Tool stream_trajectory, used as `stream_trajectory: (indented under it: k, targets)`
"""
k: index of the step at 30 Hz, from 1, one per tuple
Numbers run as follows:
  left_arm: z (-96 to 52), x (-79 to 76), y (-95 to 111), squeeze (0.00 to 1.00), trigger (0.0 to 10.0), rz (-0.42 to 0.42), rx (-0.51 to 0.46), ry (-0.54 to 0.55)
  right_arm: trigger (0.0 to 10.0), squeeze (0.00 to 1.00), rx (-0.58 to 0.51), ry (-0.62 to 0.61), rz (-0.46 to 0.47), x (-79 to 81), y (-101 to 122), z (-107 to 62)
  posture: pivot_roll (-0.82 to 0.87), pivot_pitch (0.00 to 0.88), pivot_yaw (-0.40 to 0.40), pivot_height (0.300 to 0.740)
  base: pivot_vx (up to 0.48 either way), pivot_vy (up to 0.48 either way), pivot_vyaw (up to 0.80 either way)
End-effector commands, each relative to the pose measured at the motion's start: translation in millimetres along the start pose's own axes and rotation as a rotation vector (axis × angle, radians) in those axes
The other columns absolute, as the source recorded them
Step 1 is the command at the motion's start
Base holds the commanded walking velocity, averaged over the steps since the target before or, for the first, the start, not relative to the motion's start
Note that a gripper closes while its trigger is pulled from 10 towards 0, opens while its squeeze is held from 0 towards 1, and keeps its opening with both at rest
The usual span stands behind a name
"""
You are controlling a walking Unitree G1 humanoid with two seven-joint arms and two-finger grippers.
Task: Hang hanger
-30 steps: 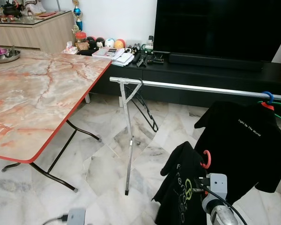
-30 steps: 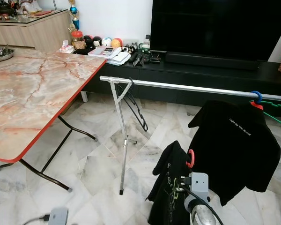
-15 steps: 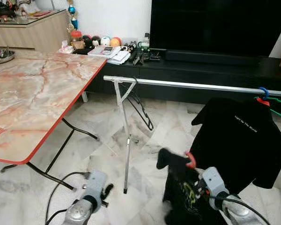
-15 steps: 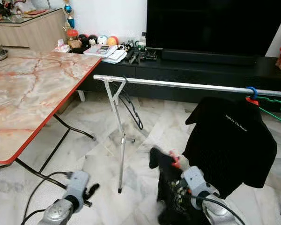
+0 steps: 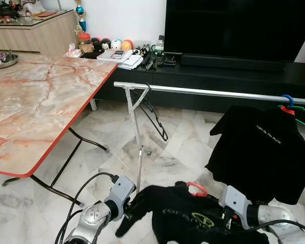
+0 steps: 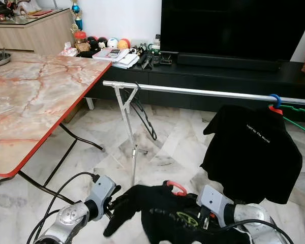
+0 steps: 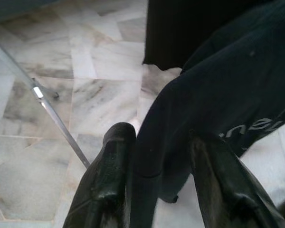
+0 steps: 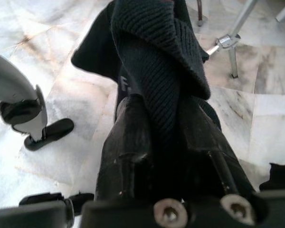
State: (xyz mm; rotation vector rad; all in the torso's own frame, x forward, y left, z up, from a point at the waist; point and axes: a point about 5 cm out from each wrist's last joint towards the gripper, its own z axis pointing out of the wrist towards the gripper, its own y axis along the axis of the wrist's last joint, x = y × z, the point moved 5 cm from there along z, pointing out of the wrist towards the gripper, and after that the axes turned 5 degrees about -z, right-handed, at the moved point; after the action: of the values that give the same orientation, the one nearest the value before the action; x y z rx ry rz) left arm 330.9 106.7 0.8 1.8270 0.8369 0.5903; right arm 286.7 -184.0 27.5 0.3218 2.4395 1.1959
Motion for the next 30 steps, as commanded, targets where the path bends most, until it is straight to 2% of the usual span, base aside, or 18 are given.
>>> stream_trajectory:
  k: [1, 3, 9, 10, 11, 19, 26, 27, 28, 29, 30]
  targets:
    - [-2.2, -1.9, -4.9, 0.00, 10.0, 0.022, 0.028, -0.030, 10.0, 0.00, -0.034, 0.013, -0.037, -2.1, 15.2, -6.7, 0.10, 0.033, -0.009, 0.740, 0.000, 0.000, 0.00]
    - [-3.3, -4.6, -8.0, 0.00, 10.0, 0.023, 0.036, -0.050, 10.0, 0.00, -0.045, 0.033, -0.052, 1.9, 20.7, -10.8, 0.09, 0.032, -0.008, 0.740, 0.000, 0.000, 0.00]
    - [-5.7, -10.0, -14.5, 0.00, 10.0, 0.102, 0.069, -0.090, 10.0, 0.00, -0.051, 0.028, -0.062, 2.1, 26.1, -16.0, 0.08, 0.026, -0.006, 0.740, 0.000, 0.000, 0.00]
    - [-5.7, -10.6, -14.6, 0.89, 10.0, 0.132, 0.072, -0.095, 10.0, 0.00, -0.050, 0.030, -0.064, 1.9, 27.7, -17.3, 0.08, 0.026, -0.006, 0.740, 0.000, 0.000, 0.00]
    - [-5.7, -10.9, -14.9, 1.00, 10.0, 0.143, 0.075, -0.099, 10.0, 0.00, -0.047, 0.034, -0.064, 2.7, 28.7, -18.1, 0.08, 0.026, -0.006, 0.740, 0.000, 0.000, 0.00]
    - [-4.4, -1.6, -9.6, 1.00, 10.0, 0.142, 0.068, -0.050, 10.0, 0.00, -0.038, 0.068, -0.069, 6.5, 36.3, -24.7, 0.08, 0.040, -0.011, 0.740, 0.000, 0.000, 0.00]
    - [-4.9, -2.5, -15.4, 1.00, 10.0, 0.130, 0.104, -0.067, 10.0, 0.00, -0.047, 0.095, -0.078, 9.1, 46.3, -28.1, 0.07, 0.048, -0.009, 0.740, 0.000, 0.000, 0.00]
    - [-4.4, -4.8, -17.1, 0.44, 10.0, 0.117, 0.114, -0.084, 10.0, 0.00, -0.049, 0.091, -0.081, 8.3, 48.5, -28.7, 0.07, 0.049, -0.009, 0.740, 0.000, 0.000, 0.00]
    - [-4.2, -5.9, -17.7, 0.44, 10.0, 0.113, 0.118, -0.092, 10.0, 0.00, -0.050, 0.087, -0.083, 7.5, 49.1, -28.8, 0.07, 0.050, -0.009, 0.740, 0.000, 0.000, 0.00]
    - [-4.1, -7.4, -18.7, 0.00, 10.0, 0.111, 0.124, -0.102, 10.0, 0.00, -0.050, 0.085, -0.084, 7.0, 49.7, -28.8, 0.07, 0.050, -0.009, 0.740, 0.000, 0.000, 0.00]
    - [-4.1, -7.4, -18.7, 0.00, 10.0, 0.111, 0.124, -0.102, 10.0, 0.00, -0.050, 0.085, -0.084, 7.0, 49.7, -28.8, 0.07, 0.050, -0.009, 0.740, 0.000, 0.000, 0.00]
